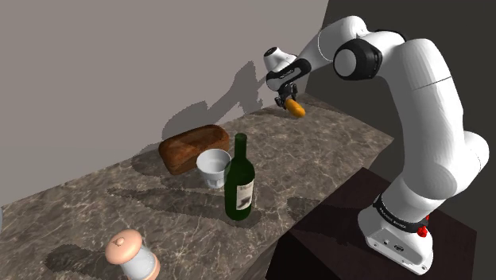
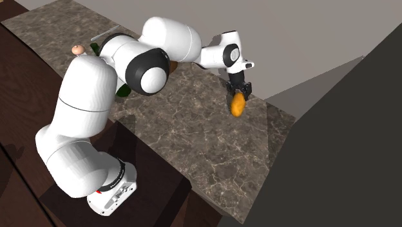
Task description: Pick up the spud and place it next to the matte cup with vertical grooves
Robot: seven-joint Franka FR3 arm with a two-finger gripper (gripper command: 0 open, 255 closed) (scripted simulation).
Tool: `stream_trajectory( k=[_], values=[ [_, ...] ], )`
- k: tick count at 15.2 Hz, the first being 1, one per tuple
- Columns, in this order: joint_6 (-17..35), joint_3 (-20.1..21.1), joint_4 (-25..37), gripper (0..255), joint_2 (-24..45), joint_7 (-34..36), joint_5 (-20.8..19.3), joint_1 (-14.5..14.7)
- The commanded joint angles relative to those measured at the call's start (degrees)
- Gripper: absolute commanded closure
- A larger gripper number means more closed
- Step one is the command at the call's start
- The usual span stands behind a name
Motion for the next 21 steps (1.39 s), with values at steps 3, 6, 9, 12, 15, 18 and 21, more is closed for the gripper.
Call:
stream_trajectory(
  k=[3,6,9,12,15,18,21],
  values=[
    [-1.76,0.06,-0.14,255,-2.03,-0.81,0.17,0.16],
    [-3.09,0.09,0.06,255,-3.31,-1.48,0.32,0.22],
    [-4.47,0.11,0.38,255,-4.51,-2.18,0.47,0.27],
    [-5.89,0.14,0.82,255,-5.64,-2.89,0.63,0.33],
    [-7.38,0.15,1.44,255,-6.66,-3.62,0.78,0.38],
    [-8.91,0.17,2.18,255,-7.6,-4.36,0.94,0.44],
    [-10.49,0.18,3.06,255,-8.46,-5.12,1.1,0.49]
  ],
)
